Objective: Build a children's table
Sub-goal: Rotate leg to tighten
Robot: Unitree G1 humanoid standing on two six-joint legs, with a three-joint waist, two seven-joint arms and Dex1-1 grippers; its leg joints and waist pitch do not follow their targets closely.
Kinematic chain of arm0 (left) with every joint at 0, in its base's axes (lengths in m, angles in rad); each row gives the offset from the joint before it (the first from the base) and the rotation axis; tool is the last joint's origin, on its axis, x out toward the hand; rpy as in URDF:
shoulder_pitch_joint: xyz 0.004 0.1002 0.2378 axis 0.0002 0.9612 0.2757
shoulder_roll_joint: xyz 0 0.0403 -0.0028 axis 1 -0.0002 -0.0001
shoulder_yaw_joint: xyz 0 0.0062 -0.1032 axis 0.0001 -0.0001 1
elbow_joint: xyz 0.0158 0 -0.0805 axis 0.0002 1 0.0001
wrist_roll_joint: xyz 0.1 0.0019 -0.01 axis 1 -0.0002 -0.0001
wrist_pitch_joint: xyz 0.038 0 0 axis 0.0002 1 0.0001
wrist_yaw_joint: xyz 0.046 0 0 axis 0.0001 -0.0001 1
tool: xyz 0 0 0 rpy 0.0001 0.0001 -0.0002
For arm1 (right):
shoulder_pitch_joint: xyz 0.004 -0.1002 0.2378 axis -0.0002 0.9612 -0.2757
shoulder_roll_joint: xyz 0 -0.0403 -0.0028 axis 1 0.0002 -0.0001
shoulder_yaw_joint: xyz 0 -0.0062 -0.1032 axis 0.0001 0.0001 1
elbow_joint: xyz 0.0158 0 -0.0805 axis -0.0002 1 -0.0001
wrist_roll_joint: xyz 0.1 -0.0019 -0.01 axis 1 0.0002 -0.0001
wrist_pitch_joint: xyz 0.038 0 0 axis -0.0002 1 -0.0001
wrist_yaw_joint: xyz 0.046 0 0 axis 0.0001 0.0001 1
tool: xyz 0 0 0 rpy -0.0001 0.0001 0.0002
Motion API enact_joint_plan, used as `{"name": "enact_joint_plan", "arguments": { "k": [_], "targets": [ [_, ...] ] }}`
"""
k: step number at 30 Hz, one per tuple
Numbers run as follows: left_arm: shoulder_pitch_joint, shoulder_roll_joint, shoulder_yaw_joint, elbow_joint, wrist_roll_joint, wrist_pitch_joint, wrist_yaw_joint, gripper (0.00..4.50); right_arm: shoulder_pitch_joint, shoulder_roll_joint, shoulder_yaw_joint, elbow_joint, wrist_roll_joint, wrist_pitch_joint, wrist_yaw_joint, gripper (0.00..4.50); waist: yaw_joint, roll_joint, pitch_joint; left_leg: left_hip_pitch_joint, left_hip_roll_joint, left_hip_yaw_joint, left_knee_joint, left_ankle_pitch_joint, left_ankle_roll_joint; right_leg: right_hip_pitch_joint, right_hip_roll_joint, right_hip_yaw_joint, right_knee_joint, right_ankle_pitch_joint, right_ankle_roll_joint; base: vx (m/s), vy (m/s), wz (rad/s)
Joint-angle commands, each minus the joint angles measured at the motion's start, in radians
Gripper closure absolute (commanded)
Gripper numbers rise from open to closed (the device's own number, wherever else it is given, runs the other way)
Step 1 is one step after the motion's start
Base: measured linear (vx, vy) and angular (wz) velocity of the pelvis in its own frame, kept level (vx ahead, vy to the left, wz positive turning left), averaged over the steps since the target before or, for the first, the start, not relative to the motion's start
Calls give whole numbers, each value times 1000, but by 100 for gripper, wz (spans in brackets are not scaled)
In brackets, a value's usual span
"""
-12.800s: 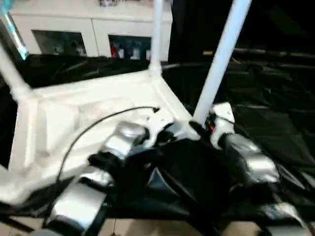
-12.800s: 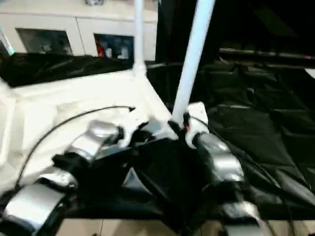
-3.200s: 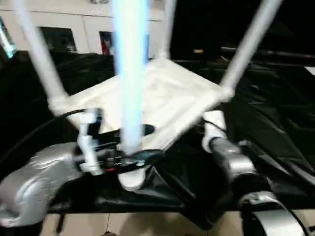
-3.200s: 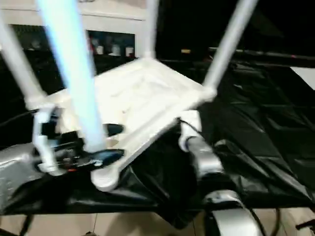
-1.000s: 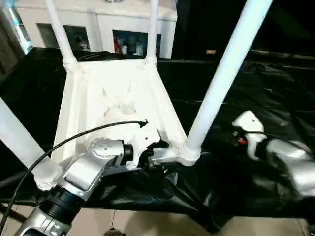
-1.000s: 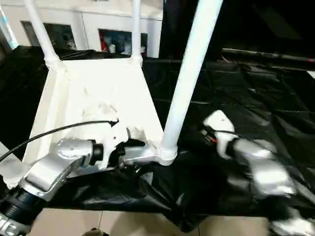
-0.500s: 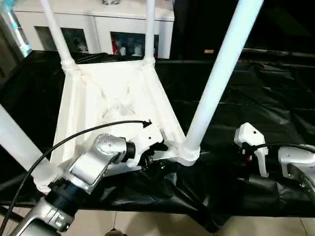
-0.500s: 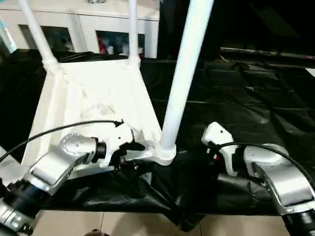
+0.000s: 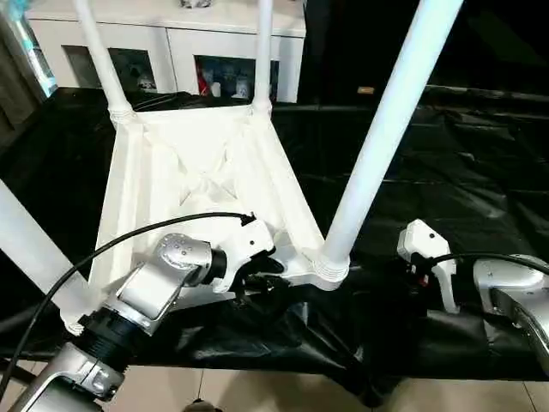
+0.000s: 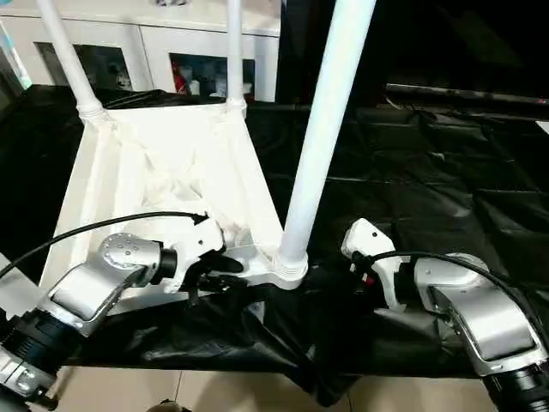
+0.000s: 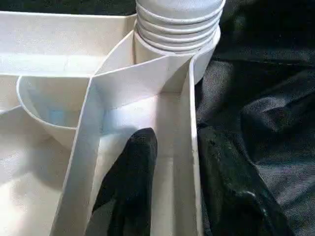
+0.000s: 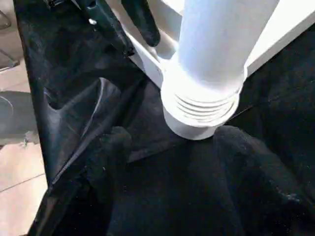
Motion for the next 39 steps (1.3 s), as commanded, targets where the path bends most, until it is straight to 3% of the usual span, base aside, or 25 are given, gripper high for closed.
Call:
{"name": "enact_joint_plan", "arguments": {
  "k": [1, 4, 5, 8, 10, 11, 14, 15, 20, 27, 34, 37, 39],
  "targets": [
    [13, 6, 1, 17, 10, 3, -9, 332, -14, 0, 3, 0, -4, -10, -7, 138, 5, -4, -61, 15, -3, 8, -69, -301, -1, 40, -31, 24, -87, -269, -164, 0, 0, 0],
    [17, 7, 3, 18, 6, 0, -16, 357, -17, 10, 5, 10, -10, -21, -22, 138, 5, -4, -61, 15, -3, 8, -69, -297, -2, 40, -31, 23, -87, -264, -165, 0, 0, 0],
    [18, 7, 3, 18, 5, 0, -19, 368, -18, 15, 3, 12, -8, -19, -27, 111, 4, -4, -61, 15, -4, 9, -68, -296, -2, 40, -31, 23, -87, -265, -165, 0, 0, 0],
    [26, 14, -5, 11, 7, 4, -30, 404, -28, 50, -13, 23, 12, -1, -53, 85, 2, -5, -61, 15, -4, 9, -69, -300, -1, 38, -31, 23, -87, -278, -165, 0, 0, 0],
    [31, 19, -9, 6, 9, 10, -36, 404, -31, 64, -14, 30, 14, -1, -63, 85, 2, -5, -61, 15, -3, 9, -69, -302, -3, 38, -30, 23, -87, -273, -165, 0, 0, 0],
    [35, 23, -12, 1, 10, 16, -40, 426, -33, 72, -12, 36, 12, -6, -68, 57, 1, -6, -61, 15, -3, 8, -70, -298, -3, 39, -31, 23, -85, -272, -164, 0, 0, 0],
    [38, 25, -14, -3, 13, 21, -41, 435, -33, 77, -8, 42, 8, -13, -71, 55, 0, -7, -61, 16, -4, 9, -70, -298, -5, 39, -31, 23, -86, -277, -161, 0, 0, 0],
    [41, 25, -13, -5, 14, 25, -40, 447, -35, 85, -3, 48, 4, -18, -77, 27, 1, -6, -61, 16, -3, 9, -69, -294, -5, 39, -32, 24, -86, -272, -160, 0, 0, 0],
    [52, 16, 5, -6, 6, 20, -31, 450, -46, 113, 2, 75, -19, -42, -113, 3, -1, -9, -60, 15, -4, 9, -71, -304, -7, 37, -30, 22, -88, -287, -158, 0, 0, 0],
    [87, 3, 25, -5, -15, -31, -35, 450, -79, 168, 33, 152, -56, -86, -157, 3, -7, -13, -62, 12, -7, 11, -70, -302, -8, 36, -31, 23, -90, -316, -140, 0, 0, 0],
    [87, -2, 19, 1, -5, -39, -33, 450, -138, 227, 62, 262, -98, -153, -191, 3, -9, -7, -62, 16, -7, 13, -72, -303, -8, 34, -28, 24, -89, -294, -150, 0, 0, 0],
    [83, -6, 18, 4, 1, -43, -33, 450, -169, 251, 69, 302, -100, -164, -195, 3, -10, -11, -62, 17, -7, 12, -72, -317, -8, 35, -29, 23, -90, -322, -146, 0, 0, 0],
    [81, -8, 18, 6, 3, -44, -33, 450, -178, 256, 72, 312, -100, -166, -193, 3, -9, -9, -61, 19, -7, 12, -73, -320, -9, 33, -28, 24, -91, -322, -146, 0, 0, 0]
  ]
}}
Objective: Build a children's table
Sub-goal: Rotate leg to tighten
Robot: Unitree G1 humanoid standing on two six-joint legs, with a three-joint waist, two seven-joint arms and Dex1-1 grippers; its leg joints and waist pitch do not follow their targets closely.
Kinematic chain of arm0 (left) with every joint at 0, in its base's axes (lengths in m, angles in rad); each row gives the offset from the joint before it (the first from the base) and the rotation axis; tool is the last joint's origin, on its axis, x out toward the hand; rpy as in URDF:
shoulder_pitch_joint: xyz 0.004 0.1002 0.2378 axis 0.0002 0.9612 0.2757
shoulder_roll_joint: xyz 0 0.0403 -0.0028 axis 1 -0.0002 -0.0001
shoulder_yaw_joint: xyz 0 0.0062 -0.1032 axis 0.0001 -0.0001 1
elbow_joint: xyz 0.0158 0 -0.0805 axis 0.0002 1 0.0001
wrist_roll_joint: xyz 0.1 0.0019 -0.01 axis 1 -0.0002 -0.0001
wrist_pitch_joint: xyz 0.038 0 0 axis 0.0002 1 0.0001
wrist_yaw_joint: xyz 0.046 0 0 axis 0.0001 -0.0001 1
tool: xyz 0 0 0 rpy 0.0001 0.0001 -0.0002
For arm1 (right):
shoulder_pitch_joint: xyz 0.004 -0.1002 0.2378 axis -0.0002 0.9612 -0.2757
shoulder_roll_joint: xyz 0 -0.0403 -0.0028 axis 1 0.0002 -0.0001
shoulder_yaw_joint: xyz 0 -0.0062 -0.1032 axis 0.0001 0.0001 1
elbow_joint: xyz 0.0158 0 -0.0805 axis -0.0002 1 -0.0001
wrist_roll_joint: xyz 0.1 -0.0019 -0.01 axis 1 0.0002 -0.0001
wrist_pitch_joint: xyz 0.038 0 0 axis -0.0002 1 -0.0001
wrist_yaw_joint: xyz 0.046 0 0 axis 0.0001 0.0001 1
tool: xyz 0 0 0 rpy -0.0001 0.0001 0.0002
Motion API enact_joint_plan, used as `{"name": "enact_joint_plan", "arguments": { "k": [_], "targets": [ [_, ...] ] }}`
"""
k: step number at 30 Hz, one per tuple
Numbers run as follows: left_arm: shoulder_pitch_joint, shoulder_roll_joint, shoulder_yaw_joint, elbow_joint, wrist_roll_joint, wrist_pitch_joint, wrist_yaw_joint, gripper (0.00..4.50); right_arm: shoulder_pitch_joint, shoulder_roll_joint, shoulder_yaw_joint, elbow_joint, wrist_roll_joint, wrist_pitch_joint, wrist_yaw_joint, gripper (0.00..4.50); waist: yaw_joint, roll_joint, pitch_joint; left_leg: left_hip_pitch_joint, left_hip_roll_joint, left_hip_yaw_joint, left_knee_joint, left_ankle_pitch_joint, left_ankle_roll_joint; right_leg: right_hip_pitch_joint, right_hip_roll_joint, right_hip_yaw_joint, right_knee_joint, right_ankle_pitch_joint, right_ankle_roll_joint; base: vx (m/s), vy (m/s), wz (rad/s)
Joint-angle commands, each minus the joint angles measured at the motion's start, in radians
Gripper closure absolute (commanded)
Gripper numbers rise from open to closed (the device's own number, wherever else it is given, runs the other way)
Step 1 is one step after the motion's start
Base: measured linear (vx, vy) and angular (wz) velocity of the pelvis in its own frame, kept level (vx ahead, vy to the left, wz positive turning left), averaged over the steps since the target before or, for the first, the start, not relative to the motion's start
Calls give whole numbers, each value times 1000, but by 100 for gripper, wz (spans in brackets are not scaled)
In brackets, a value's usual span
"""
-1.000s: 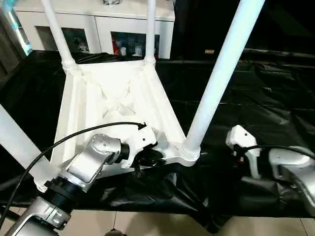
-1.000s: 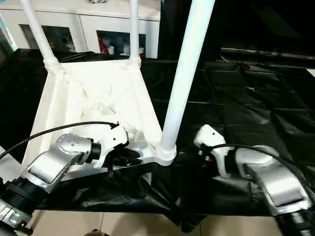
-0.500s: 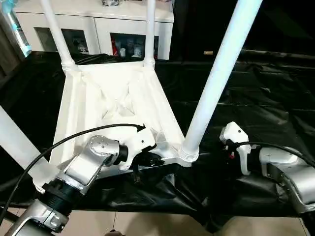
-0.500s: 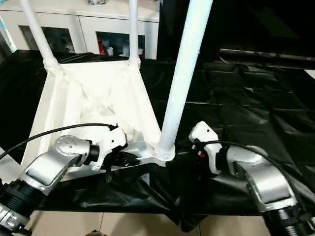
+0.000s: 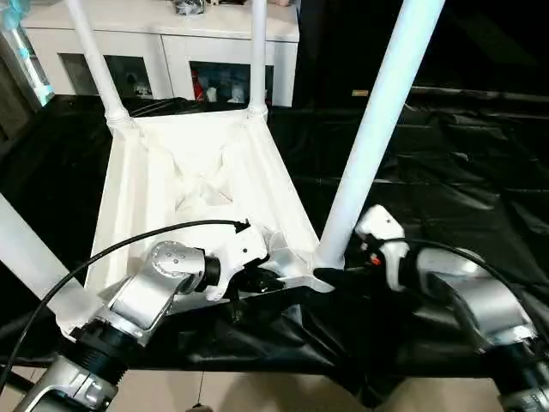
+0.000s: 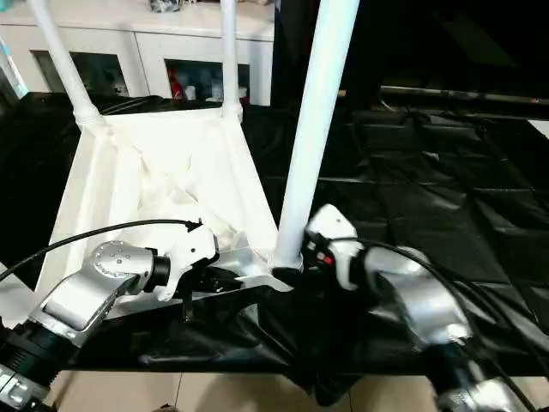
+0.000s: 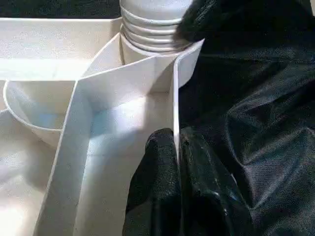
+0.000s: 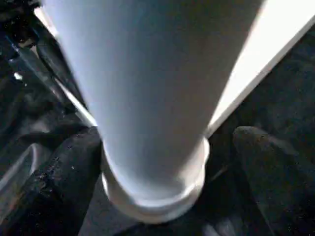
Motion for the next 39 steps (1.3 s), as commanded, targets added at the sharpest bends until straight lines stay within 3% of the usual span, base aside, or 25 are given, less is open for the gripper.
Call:
{"name": "enact_joint_plan", "arguments": {
  "k": [1, 16, 21, 23, 24, 25, 29, 30, 35, 36, 38, 39],
  "targets": [
    [22, -12, -11, 34, -15, -3, -6, 450, -27, -1, -1, 20, -15, -15, -14, 21, 0, -15, -50, 10, -6, 9, -70, -321, -9, 32, -27, 23, -92, -319, -151, 0, 0, 0],
    [14, -25, 18, 62, -13, -2, 2, 450, -58, 31, 9, 113, -33, -75, -5, 153, -16, -13, -46, 10, -8, 6, -73, -380, -12, 25, -28, 19, -103, -420, -126, 0, 0, 0],
    [-20, -82, 58, 120, -7, 23, 89, 450, -55, 93, -29, 177, -30, -102, -106, 172, -22, -18, -45, 12, -11, 5, -72, -399, -16, 22, -31, 16, -111, -493, -107, 0, 0, 0],
    [-66, -134, 68, 195, 27, 29, 188, 450, -73, 172, -69, 263, -31, -106, -238, 173, -28, -17, -43, 13, -13, 6, -72, -416, -17, 11, -29, 17, -116, -515, -103, 0, 0, 0],
    [-84, -155, 70, 225, 40, 33, 225, 450, -82, 205, -87, 298, -29, -105, -292, 174, -28, -16, -45, 17, -14, 1, -71, -425, -30, 14, -31, 12, -117, -535, -98, 0, 0, 0],
    [-109, -183, 75, 262, 54, 36, 269, 450, -99, 246, -110, 345, -26, -104, -364, 175, -31, -16, -44, 13, -15, -2, -75, -424, -33, 19, -32, 10, -118, -541, -89, 0, 0, 0],
    [-213, -304, 93, 409, 84, 44, 425, 450, -203, 390, -179, 546, -34, -133, -664, 176, -39, -11, -45, 23, -17, -7, -76, -464, -51, 13, -33, 4, -125, -564, -81, 0, 0, 0],
    [-257, -364, 83, 466, 97, 34, 467, 450, -268, 458, -191, 631, -34, -138, -761, 176, -44, -8, -47, 23, -17, -9, -78, -476, -50, 14, -32, 2, -128, -539, -84, 0, 0, 0],
    [-287, -405, 69, 509, 111, 3, 472, 450, -326, 513, -191, 689, -49, -167, -784, 176, -41, -10, -49, 19, -17, -10, -84, -486, -28, 18, -32, 5, -128, -456, -95, 0, 0, 0],
    [-288, -402, 64, 519, 118, -17, 460, 450, -332, 515, -190, 696, -55, -188, -760, 120, -39, -11, -51, 18, -17, -9, -85, -476, -22, 20, -32, 7, -126, -428, -104, 0, 0, 0],
    [-283, -390, 58, 527, 127, -36, 437, 450, -337, 508, -196, 703, -58, -201, -738, 106, -38, -17, -50, 14, -16, -7, -87, -463, -16, 23, -32, 8, -123, -404, -115, 0, 0, 0],
    [-279, -382, 59, 530, 129, -43, 423, 450, -338, 496, -190, 702, -68, -208, -724, 100, -37, -15, -49, 14, -16, -6, -88, -458, -9, 24, -33, 9, -124, -406, -119, 0, 0, 0]
  ]
}}
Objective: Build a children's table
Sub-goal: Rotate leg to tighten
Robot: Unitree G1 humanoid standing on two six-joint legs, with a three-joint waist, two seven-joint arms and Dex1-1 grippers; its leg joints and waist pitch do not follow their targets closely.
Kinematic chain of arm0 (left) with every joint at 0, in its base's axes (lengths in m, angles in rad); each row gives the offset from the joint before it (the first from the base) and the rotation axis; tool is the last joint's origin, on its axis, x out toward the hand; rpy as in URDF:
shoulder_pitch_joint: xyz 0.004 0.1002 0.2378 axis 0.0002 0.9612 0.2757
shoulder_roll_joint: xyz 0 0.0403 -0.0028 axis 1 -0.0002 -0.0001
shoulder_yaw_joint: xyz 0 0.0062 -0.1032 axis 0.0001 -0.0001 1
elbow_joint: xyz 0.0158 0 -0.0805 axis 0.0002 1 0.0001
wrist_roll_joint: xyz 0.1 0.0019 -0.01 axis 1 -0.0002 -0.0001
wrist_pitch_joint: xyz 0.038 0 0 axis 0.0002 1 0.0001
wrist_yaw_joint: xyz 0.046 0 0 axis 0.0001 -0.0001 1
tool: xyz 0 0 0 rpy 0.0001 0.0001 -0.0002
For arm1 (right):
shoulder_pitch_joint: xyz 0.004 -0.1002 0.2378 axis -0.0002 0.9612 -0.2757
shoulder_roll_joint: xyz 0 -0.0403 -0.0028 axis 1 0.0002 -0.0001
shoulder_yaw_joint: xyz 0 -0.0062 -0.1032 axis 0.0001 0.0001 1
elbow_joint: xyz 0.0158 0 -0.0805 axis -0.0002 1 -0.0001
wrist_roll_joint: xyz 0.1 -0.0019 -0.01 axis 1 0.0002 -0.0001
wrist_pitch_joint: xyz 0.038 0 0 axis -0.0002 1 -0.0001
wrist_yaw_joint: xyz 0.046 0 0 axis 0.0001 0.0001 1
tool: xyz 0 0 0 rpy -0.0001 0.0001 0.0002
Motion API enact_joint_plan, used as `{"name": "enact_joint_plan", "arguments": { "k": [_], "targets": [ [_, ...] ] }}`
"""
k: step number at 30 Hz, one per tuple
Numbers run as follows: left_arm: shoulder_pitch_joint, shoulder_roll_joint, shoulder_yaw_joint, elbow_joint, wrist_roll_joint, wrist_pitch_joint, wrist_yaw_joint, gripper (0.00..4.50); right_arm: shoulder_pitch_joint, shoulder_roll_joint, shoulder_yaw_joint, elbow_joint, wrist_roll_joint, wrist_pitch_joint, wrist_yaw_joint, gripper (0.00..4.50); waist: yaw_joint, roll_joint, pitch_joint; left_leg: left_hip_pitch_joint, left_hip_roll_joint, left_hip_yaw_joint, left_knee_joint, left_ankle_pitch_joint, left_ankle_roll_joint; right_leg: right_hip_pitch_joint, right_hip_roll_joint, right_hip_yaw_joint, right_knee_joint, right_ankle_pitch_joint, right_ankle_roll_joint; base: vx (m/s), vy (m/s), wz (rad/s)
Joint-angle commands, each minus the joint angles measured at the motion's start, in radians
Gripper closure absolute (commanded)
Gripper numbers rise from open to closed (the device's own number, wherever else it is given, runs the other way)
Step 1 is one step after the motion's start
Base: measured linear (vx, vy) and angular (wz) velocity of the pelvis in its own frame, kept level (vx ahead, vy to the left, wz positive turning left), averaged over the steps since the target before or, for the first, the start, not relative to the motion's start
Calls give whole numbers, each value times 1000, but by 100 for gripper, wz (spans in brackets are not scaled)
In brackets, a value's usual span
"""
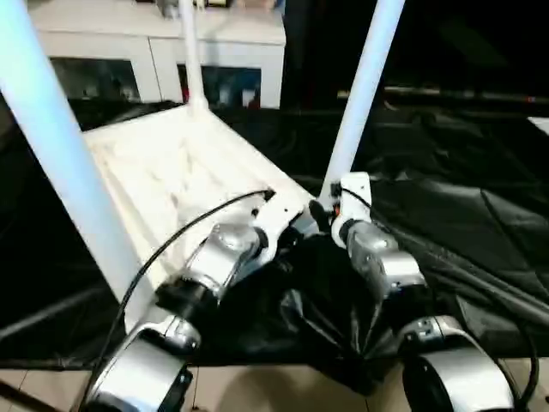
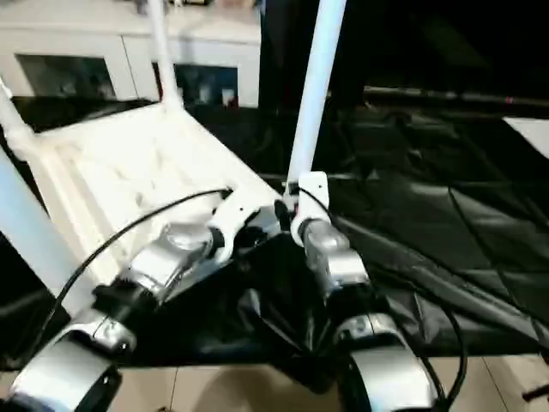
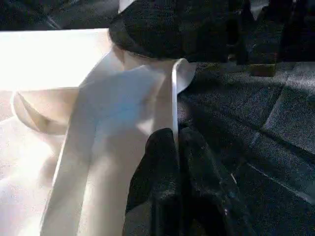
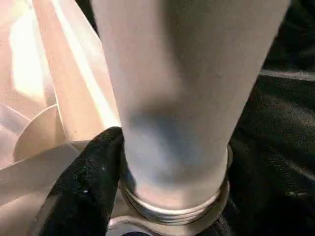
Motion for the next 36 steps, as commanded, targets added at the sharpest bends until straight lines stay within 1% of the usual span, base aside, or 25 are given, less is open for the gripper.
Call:
{"name": "enact_joint_plan", "arguments": {
  "k": [1, 2, 4, 5, 6, 7, 10, 11, 12, 13, 14, 15, 16, 17, 19, 20, 22, 24, 26, 27, 29, 30, 31, 33, 36],
  "targets": [
    [-3, -21, -29, 29, 3, -37, -21, 450, -9, 46, 44, 30, -1, 14, 67, 100, 0, -6, -48, 11, -1, 3, -82, -456, -9, 20, -27, 11, -92, -407, -119, 0, 0, 0],
    [-1, -14, -28, 30, 2, -43, -33, 450, -9, 33, 52, 26, -10, 9, 81, 70, 1, -7, -48, 11, -1, 3, -83, -451, -9, 20, -28, 12, -93, -411, -120, 0, 0, 0],
    [4, 5, -28, 28, 0, -63, -74, 450, -7, -5, 70, 8, -21, -3, 130, 62, 3, -7, -47, 15, -1, 4, -82, -456, -5, 18, -28, 12, -95, -422, -122, 0, 0, 0],
    [10, 22, -27, 18, -4, -69, -103, 450, 2, -34, 81, -20, -24, 0, 171, 57, 6, -16, -49, 12, -1, 4, -81, -441, 2, 24, -29, 12, -94, -422, -119, 0, 0, 0],
    [12, 28, -26, 15, -5, -71, -114, 450, 7, -47, 85, -34, -25, 2, 191, 45, 7, -14, -50, 9, -1, 5, -82, -428, 6, 26, -30, 13, -93, -412, -121, 0, 0, 0],
    [16, 38, -28, 10, -6, -83, -131, 450, 13, -62, 92, -51, -26, 7, 213, 23, 9, -11, -52, 9, 3, 7, -82, -397, 5, 25, -31, 17, -88, -367, -132, 0, 0, 0],
    [39, 106, -32, -33, -22, -125, -257, 450, 64, -177, 139, -174, -39, 58, 384, 15, 17, -17, -49, 10, 4, 11, -82, -377, 19, 29, -26, 17, -88, -350, -136, 0, 0, 0],
    [44, 121, -34, -43, -28, -141, -292, 450, 74, -204, 151, -198, -46, 66, 420, 15, 23, -11, -51, 10, 6, 12, -80, -364, 21, 26, -31, 20, -87, -352, -144, 0, 0, 0],
    [56, 151, -40, -67, -42, -166, -358, 450, 93, -252, 175, -240, -58, 65, 477, 7, 26, -10, -52, 11, 6, 13, -80, -358, 22, 26, -30, 20, -89, -348, -146, 0, 0, 0],
    [59, 158, -42, -73, -45, -171, -373, 450, 98, -263, 180, -249, -60, 64, 490, 7, 32, -14, -54, 11, 8, 17, -77, -328, 25, 27, -29, 23, -84, -301, -156, 0, 0, 0],
    [65, 171, -45, -83, -51, -181, -402, 450, 106, -284, 190, -267, -65, 62, 514, 7, 36, -12, -55, 12, 9, 16, -77, -314, 25, 28, -29, 22, -80, -279, -164, 51, -30, 3],
    [79, 218, -51, -123, -70, -172, -487, 450, 138, -359, 213, -343, -52, 76, 621, 7, 40, -5, -59, 6, 10, 15, -78, -272, 24, 36, -29, 21, -69, -209, -176, 56, -17, -1],
    [83, 237, -53, -136, -74, -169, -515, 450, 156, -398, 221, -387, -34, 85, 683, 7, 46, -5, -59, 9, 12, 17, -75, -236, 34, 38, -24, 21, -62, -132, -192, 56, -17, -1],
    [84, 241, -54, -139, -75, -169, -522, 450, 162, -410, 224, -400, -29, 86, 702, 7, 47, -4, -60, 10, 12, 18, -73, -221, 39, 39, -22, 21, -57, -91, -203, 62, -1, 0],
    [94, 266, -57, -173, -89, -163, -570, 450, 187, -452, 230, -459, -3, 98, 770, 7, 51, -1, -65, 11, 12, 21, -66, -162, 55, 42, -19, 20, -42, 35, -247, 59, 18, 0],
    [104, 279, -61, -202, -102, -150, -603, 450, 198, -466, 230, -484, 12, 117, 798, 7, 51, -3, -68, 11, 11, 21, -62, -130, 64, 45, -18, 19, -35, 88, -265, 0, 0, 0],
    [116, 291, -67, -236, -116, -136, -637, 450, 211, -481, 232, -512, 28, 135, 834, 7, 53, -2, -69, 9, 12, 22, -57, -93, 81, 46, -17, 18, -30, 146, -284, 0, 0, 0],
    [122, 294, -69, -251, -120, -138, -651, 450, 220, -488, 238, -526, 30, 135, 854, 7, 54, -3, -65, 9, 12, 25, -57, -115, 86, 44, -20, 18, -33, 107, -287, 0, 0, 0],
    [131, 296, -75, -280, -129, -133, -672, 450, 231, -494, 251, -538, 27, 133, 874, 7, 56, -6, -62, 10, 15, 24, -61, -157, 72, 44, -25, 18, -39, 30, -278, 0, 0, 0],
    [136, 294, -79, -299, -133, -127, -677, 450, 231, -484, 248, -540, 30, 140, 869, 7, 55, -8, -58, 12, 15, 24, -66, -208, 51, 41, -27, 20, -47, -60, -260, 0, 0, 0],
    [138, 293, -80, -304, -134, -126, -678, 450, 232, -481, 246, -542, 32, 143, 867, 7, 55, -7, -55, 11, 15, 24, -68, -231, 37, 39, -28, 20, -51, -110, -245, 0, 0, 0],
    [139, 292, -80, -307, -135, -123, -679, 450, 230, -478, 246, -541, 35, 148, 867, 7, 53, -6, -54, 11, 15, 23, -70, -254, 18, 37, -28, 21, -55, -158, -225, 0, 0, 0],
    [140, 291, -80, -309, -134, -122, -678, 450, 230, -478, 247, -543, 36, 151, 869, 7, 53, -7, -55, 11, 15, 22, -70, -256, 15, 37, -27, 21, -55, -163, -220, 0, 0, 0],
    [145, 291, -77, -321, -128, -113, -678, 450, 231, -479, 253, -555, 37, 164, 881, 34, 53, -8, -56, 11, 14, 22, -69, -251, 11, 37, -26, 22, -54, -155, -214, 0, 0, 0],
    [149, 294, -76, -325, -123, -110, -677, 450, 230, -476, 255, -552, 36, 163, 885, 59, 53, -8, -58, 9, 13, 22, -66, -222, 18, 37, -25, 21, -49, -111, -220, 0, 0, 0]
  ]
}}
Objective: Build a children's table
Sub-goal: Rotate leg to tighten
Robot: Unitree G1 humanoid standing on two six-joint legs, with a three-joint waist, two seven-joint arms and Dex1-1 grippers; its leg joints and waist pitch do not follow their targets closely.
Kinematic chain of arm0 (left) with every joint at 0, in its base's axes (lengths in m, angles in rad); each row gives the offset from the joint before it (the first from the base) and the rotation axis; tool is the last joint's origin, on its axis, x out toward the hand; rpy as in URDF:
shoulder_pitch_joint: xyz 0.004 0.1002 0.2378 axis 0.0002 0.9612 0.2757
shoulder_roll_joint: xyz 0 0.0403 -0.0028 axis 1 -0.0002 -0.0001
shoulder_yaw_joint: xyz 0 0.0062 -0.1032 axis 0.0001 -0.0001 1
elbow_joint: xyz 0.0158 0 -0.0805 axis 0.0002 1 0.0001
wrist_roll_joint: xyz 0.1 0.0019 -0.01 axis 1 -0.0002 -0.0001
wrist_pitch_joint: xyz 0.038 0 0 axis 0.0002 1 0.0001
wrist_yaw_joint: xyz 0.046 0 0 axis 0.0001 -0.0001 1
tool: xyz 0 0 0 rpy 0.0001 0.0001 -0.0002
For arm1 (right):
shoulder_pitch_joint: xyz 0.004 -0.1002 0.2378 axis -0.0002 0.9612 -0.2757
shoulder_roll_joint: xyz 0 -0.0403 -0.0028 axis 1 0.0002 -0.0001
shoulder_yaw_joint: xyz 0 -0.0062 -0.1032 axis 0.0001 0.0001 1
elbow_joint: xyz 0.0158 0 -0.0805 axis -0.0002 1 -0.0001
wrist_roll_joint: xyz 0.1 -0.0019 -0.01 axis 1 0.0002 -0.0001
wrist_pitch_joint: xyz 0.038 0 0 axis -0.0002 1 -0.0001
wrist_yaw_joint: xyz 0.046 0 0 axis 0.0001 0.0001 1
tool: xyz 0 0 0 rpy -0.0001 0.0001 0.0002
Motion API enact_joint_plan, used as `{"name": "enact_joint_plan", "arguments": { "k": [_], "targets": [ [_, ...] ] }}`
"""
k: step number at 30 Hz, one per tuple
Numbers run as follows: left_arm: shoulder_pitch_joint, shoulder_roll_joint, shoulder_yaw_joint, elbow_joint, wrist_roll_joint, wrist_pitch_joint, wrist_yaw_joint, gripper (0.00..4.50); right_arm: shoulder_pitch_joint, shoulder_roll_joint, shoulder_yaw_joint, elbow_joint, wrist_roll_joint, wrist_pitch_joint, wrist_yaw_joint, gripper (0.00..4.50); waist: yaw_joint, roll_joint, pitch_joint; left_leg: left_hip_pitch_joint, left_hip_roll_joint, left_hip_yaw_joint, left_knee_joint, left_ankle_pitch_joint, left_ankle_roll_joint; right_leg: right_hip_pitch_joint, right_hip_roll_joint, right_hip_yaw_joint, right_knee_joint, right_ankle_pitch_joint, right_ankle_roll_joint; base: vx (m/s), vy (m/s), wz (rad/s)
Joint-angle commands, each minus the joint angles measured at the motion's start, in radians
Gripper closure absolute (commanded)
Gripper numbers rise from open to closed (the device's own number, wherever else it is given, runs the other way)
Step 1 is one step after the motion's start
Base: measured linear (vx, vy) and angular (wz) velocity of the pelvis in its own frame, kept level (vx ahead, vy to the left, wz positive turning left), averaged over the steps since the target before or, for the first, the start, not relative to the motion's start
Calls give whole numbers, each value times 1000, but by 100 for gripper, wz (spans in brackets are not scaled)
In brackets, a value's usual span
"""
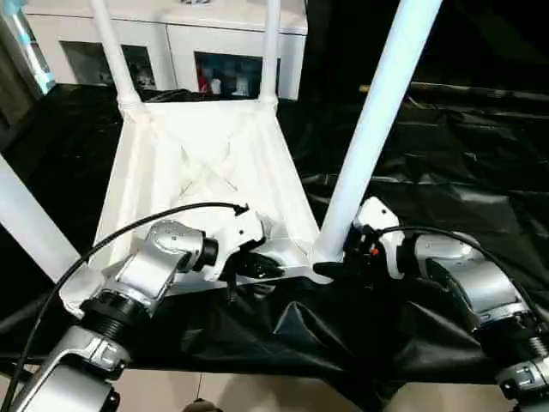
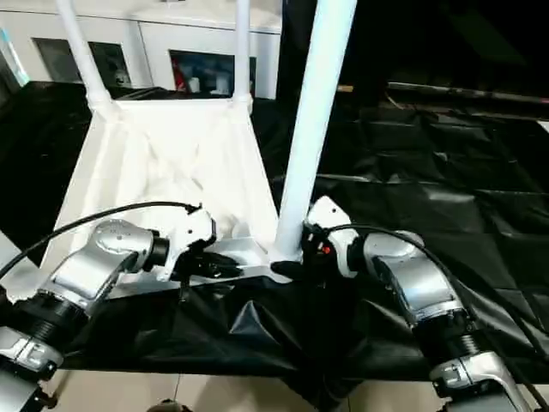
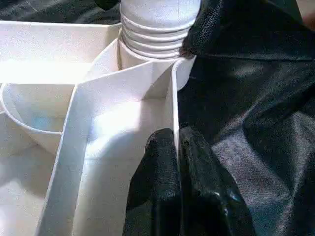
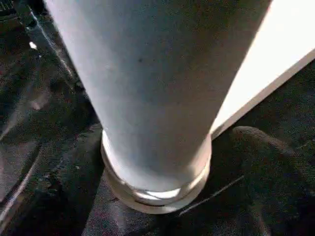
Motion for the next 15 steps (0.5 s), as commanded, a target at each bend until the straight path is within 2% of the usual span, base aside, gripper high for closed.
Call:
{"name": "enact_joint_plan", "arguments": {
  "k": [1, 3, 8, 10, 12, 14, 15],
  "targets": [
    [8, -16, -36, -51, -24, -4, -68, 450, -2, -5, -5, -12, -4, 5, -9, 69, -3, -3, -65, 19, 3, 14, -60, -206, 16, 50, -26, 22, -53, -107, -217, 0, 0, 0],
    [11, -12, -36, -52, -22, -3, -66, 450, 0, -2, -6, -10, -4, 3, -10, 87, -3, -3, -65, 18, 1, 14, -59, -196, 21, 51, -25, 21, -51, -88, -223, 0, 0, 0],
    [13, -15, -32, -45, -17, -5, -53, 450, 5, 6, -6, -7, -5, 0, -18, 129, -4, -2, -65, 19, 2, 14, -59, -211, 17, 51, -26, 21, -53, -113, -221, 0, 0, 0],
    [9, -37, -20, -20, 2, -3, 10, 450, 12, 47, -30, 22, -6, -9, -77, 145, -6, -3, -64, 18, 1, 14, -59, -211, 16, 50, -26, 22, -53, -111, -222, 0, 0, 0],
    [3, -54, -9, 4, 12, 0, 54, 450, 11, 78, -50, 57, -4, -17, -122, 162, -9, -3, -64, 17, 0, 14, -59, -222, 8, 49, -27, 21, -55, -131, -219, 0, 0, 0],
    [-3, -65, -4, 20, 19, 1, 82, 450, 8, 100, -65, 80, -1, -20, -156, 166, -13, -4, -61, 18, 0, 13, -61, -262, -4, 46, -28, 22, -62, -198, -206, 0, 0, 0],
    [-10, -82, 3, 42, 31, 7, 128, 450, 1, 136, -90, 116, 3, -22, -218, 168, -15, -7, -58, 18, 0, 11, -64, -289, -10, 45, -28, 21, -66, -247, -193, 0, 0, 0]
  ]
}}
